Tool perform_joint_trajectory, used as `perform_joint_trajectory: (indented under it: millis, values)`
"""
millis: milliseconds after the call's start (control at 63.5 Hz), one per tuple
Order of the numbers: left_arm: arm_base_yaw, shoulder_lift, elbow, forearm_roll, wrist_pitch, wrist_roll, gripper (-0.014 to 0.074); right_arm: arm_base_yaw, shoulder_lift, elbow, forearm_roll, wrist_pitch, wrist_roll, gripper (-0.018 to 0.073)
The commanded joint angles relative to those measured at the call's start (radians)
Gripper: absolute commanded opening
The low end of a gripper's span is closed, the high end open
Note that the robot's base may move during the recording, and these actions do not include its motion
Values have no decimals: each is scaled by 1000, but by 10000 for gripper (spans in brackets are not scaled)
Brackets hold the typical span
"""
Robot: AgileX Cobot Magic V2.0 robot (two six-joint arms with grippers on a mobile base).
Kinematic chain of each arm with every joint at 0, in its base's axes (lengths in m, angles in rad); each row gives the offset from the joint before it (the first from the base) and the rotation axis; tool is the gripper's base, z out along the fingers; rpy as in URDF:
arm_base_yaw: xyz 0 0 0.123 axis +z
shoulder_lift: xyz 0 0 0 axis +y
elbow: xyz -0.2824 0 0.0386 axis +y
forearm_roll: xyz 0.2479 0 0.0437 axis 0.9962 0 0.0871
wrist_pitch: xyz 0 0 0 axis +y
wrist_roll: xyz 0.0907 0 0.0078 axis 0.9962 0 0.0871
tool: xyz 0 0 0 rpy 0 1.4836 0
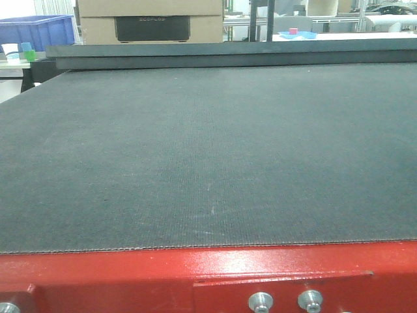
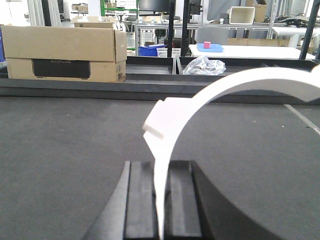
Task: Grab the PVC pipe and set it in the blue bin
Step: 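Drive the base away from the table holding the pipe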
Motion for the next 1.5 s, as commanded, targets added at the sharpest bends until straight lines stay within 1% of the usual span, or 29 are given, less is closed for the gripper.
perform_joint_trajectory:
  millis: [0, 1480]
  values:
    - [4, -6, 0, -10, -31, -8, -111, 0, -4, 1, -3, -24, -3, -169]
    - [4, -6, 0, -10, -31, -8, -111, 0, -4, 1, -3, -24, -3, -169]
